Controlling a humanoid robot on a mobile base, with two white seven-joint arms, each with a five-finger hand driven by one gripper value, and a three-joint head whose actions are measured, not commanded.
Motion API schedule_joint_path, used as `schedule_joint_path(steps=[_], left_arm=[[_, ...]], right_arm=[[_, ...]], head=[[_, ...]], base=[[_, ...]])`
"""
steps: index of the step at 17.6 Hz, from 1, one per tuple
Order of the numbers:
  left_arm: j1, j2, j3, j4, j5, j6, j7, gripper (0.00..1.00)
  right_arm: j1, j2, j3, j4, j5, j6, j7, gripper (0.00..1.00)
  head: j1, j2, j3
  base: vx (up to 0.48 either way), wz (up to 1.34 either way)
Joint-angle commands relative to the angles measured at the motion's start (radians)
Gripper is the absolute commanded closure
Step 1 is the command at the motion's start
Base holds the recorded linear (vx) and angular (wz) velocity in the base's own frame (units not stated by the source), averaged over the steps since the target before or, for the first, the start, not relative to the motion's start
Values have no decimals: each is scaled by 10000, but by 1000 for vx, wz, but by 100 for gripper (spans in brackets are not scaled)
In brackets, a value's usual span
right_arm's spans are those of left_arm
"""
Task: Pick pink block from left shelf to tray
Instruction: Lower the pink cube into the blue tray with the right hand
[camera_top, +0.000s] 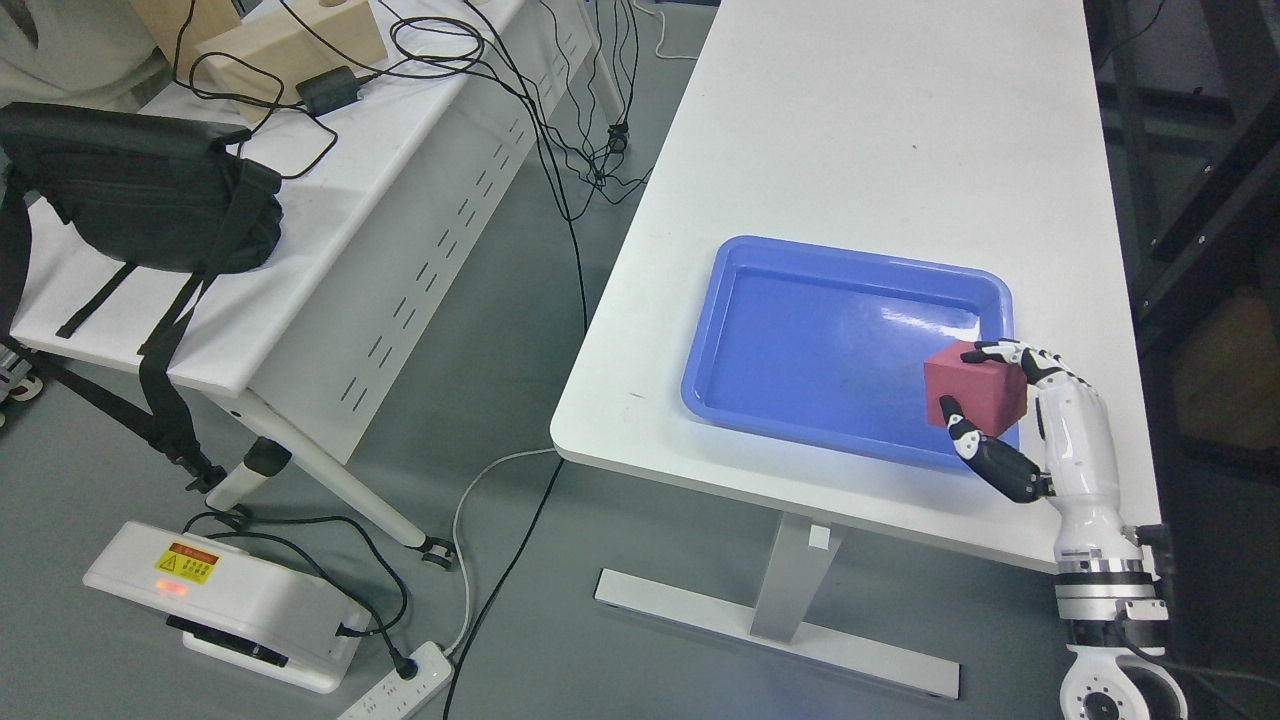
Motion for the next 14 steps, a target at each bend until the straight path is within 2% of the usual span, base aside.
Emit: schedule_joint_path(steps=[1,9,14], left_arm=[[-107,174,0,0,-15,-12,6,0],[-108,174,0,0,-15,-12,6,0],[-107,174,0,0,-15,-12,6,0]], right_arm=[[-3,-175,655,0,15,-72,275,99],[119,-175,1436,-15,246,5,1332,99],[120,-175,1698,-31,246,-56,1380,97]], head=[[0,0,0],[0,0,0],[0,0,0]], base=[[155,-4],[113,-35],[45,-3]])
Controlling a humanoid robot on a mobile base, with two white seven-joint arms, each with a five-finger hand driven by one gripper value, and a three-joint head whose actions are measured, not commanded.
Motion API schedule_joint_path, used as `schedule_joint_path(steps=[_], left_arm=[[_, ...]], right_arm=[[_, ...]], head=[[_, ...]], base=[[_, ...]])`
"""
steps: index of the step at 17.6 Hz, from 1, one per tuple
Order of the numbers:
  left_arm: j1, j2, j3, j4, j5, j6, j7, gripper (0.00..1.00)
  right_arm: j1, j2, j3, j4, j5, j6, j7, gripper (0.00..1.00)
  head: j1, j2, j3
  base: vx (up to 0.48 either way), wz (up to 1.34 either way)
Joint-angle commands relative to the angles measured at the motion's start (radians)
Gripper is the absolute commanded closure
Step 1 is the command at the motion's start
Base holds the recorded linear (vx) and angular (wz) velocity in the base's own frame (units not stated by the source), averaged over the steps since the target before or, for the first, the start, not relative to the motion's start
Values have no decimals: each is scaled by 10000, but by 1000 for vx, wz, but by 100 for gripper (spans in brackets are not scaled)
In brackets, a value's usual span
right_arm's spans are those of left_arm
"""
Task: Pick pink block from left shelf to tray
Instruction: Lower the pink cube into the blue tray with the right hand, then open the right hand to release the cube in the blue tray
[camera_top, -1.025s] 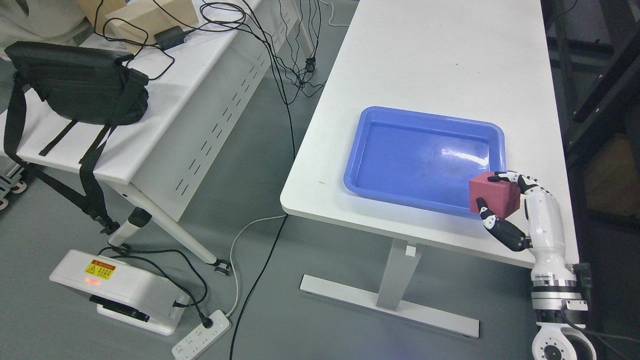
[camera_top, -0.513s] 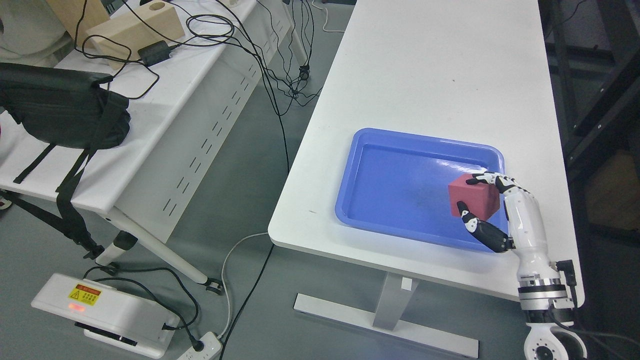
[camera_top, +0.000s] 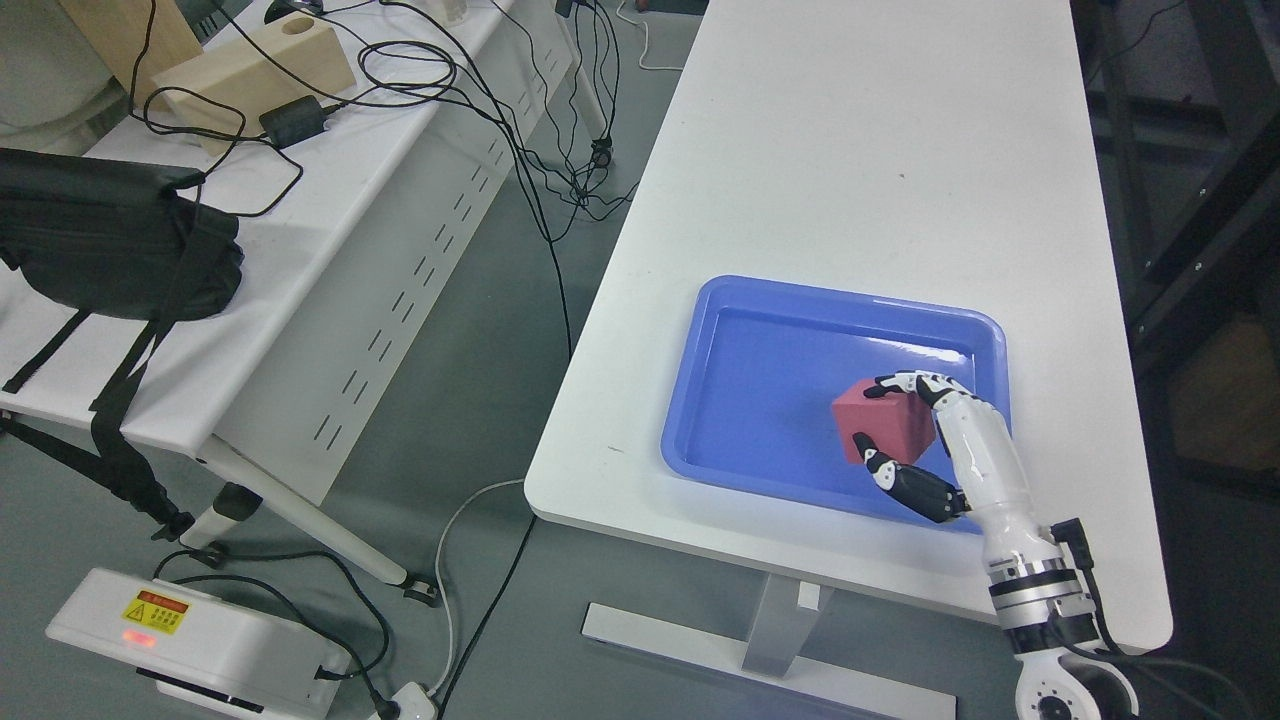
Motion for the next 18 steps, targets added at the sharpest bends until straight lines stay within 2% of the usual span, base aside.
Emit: schedule_joint_path(steps=[1,5,6,8,12,18], left_arm=[[-107,174,0,0,-15,3,6,0],[-123,174,0,0,-15,3,6,0],[-108,174,0,0,-15,3,6,0],[-108,174,0,0,-15,3,6,0],[-107,174,0,0,-15,3,6,0],[-123,174,0,0,-15,3,6,0]], right_arm=[[-11,-175,673,-17,22,-44,46,96],[-27,-175,704,-17,7,-44,30,85],[-42,-175,704,-17,7,-44,0,85],[-42,-175,704,-17,7,-29,-62,86],[-42,-175,735,-17,7,-29,-307,96],[-42,-175,704,-17,22,-29,-307,97]], head=[[0,0,0],[0,0,0],[0,0,0],[0,0,0],[0,0,0],[0,0,0]], base=[[0,0],[0,0],[0,0],[0,0],[0,0],[0,0]])
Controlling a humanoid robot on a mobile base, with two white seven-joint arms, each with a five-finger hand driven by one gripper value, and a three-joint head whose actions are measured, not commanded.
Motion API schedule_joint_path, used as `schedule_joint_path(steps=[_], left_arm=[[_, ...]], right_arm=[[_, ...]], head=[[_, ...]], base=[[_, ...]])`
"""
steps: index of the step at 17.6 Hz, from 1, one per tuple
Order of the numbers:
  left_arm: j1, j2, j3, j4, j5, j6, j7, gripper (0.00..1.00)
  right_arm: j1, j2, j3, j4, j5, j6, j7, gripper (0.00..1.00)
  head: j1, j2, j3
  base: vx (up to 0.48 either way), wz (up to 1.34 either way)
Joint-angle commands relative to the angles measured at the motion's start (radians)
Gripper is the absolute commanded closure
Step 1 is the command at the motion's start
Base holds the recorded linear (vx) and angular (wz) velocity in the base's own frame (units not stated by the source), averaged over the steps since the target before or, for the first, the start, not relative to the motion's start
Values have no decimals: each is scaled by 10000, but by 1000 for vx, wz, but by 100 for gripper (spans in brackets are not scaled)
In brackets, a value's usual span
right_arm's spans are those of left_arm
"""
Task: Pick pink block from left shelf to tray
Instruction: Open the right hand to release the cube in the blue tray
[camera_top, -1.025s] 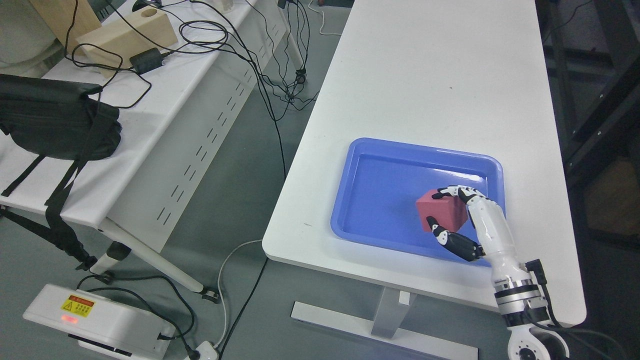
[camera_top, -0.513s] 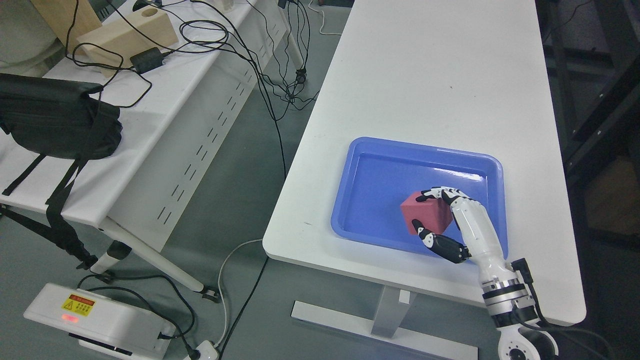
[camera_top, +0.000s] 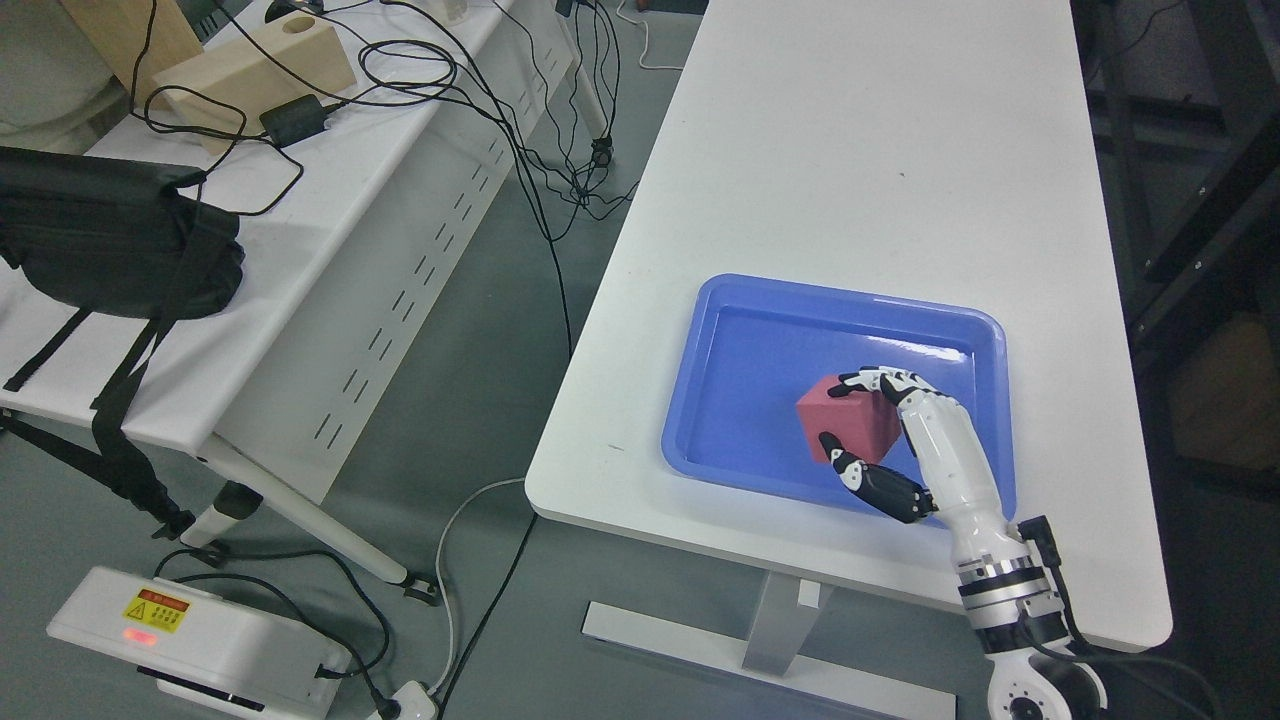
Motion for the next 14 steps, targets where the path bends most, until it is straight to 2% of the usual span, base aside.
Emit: schedule_joint_path(steps=[1,14], left_arm=[[-123,174,0,0,-15,3,5,0],[-123,174,0,0,-15,3,5,0]], right_arm=[[-3,-175,94,12,7,1,-9,97],[12,-175,64,-3,7,1,-9,97]], head=[[0,0,0],[0,0,0]], base=[[0,0],[24,-5]])
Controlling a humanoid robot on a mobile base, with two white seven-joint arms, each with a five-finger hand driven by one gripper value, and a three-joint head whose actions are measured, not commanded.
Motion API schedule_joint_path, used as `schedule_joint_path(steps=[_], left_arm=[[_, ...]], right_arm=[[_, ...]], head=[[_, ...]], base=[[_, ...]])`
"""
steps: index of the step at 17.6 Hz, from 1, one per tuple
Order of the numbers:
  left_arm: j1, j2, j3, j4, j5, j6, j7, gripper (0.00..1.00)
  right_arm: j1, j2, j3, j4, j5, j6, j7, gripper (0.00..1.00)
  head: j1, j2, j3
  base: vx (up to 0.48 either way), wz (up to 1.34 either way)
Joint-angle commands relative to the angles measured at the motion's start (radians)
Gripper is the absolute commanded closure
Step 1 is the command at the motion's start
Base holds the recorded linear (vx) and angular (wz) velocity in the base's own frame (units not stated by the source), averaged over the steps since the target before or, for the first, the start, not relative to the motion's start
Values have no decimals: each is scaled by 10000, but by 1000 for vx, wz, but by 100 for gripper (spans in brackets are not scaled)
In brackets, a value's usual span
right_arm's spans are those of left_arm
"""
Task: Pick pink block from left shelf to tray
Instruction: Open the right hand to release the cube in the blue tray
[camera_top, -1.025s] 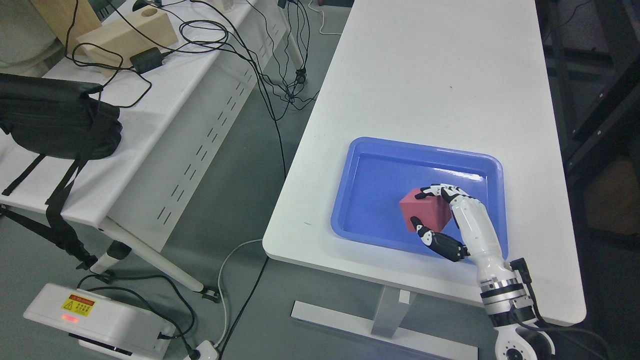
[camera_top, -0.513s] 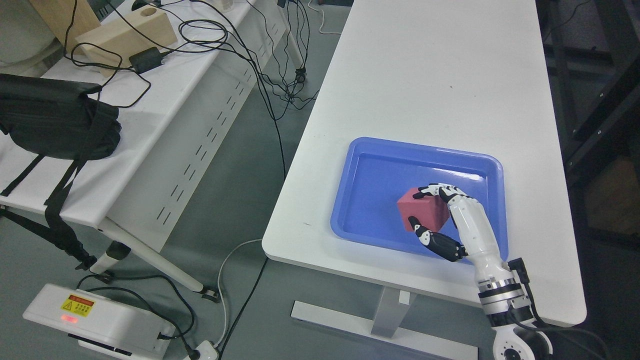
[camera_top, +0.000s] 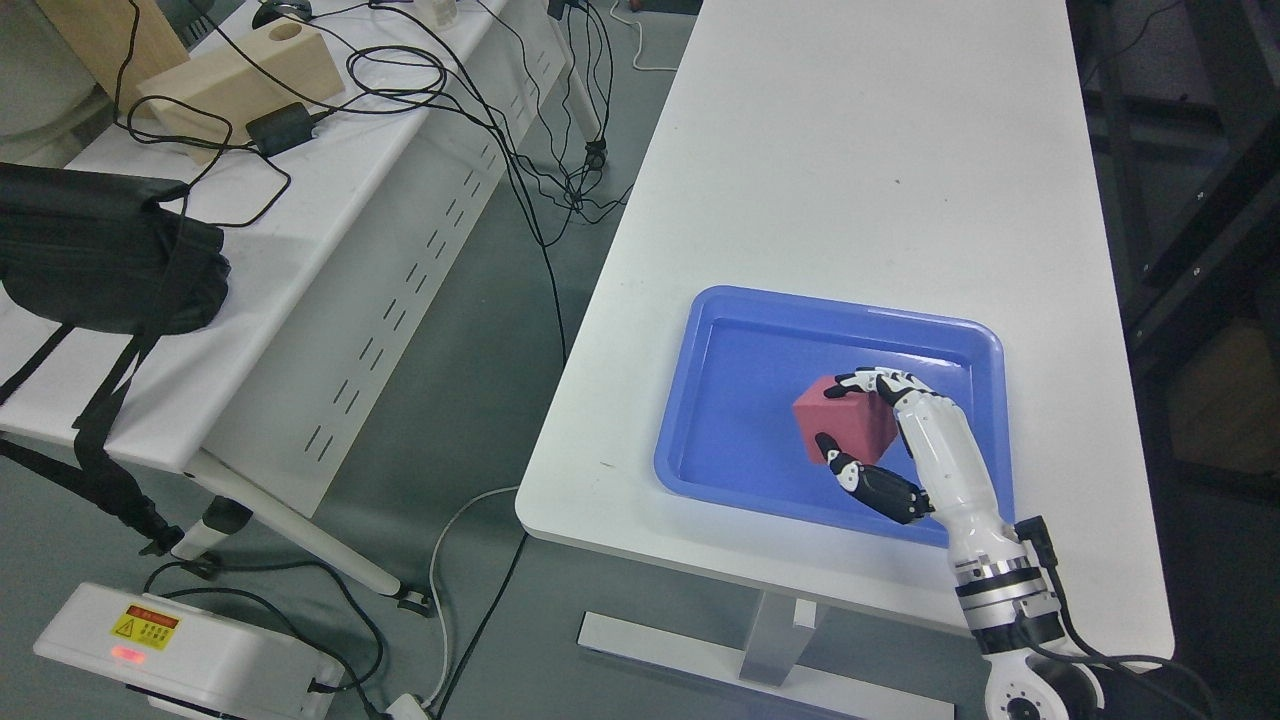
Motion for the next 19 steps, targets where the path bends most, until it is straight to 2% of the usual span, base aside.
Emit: schedule_joint_path(steps=[1,2,4,6,11,19], left_arm=[[-108,174,0,0,-15,4,6,0],[-108,174,0,0,-15,4,6,0],[-108,174,0,0,-15,4,6,0],[-108,174,0,0,-15,4,6,0],[-123,174,0,0,-15,4,6,0],[-123,174,0,0,-15,4,6,0]], right_arm=[[5,-175,13,-2,0,2,1,97],[5,-175,13,13,0,2,16,95],[20,-175,-2,13,0,18,77,80],[51,-175,-2,13,0,33,77,59],[67,-175,-64,13,-138,79,77,30],[97,-175,-309,13,-995,110,123,5]], head=[[0,0,0],[0,0,0],[0,0,0],[0,0,0],[0,0,0],[0,0,0]], base=[[61,-10],[76,-23],[73,-16],[67,-8],[49,-1],[27,0]])
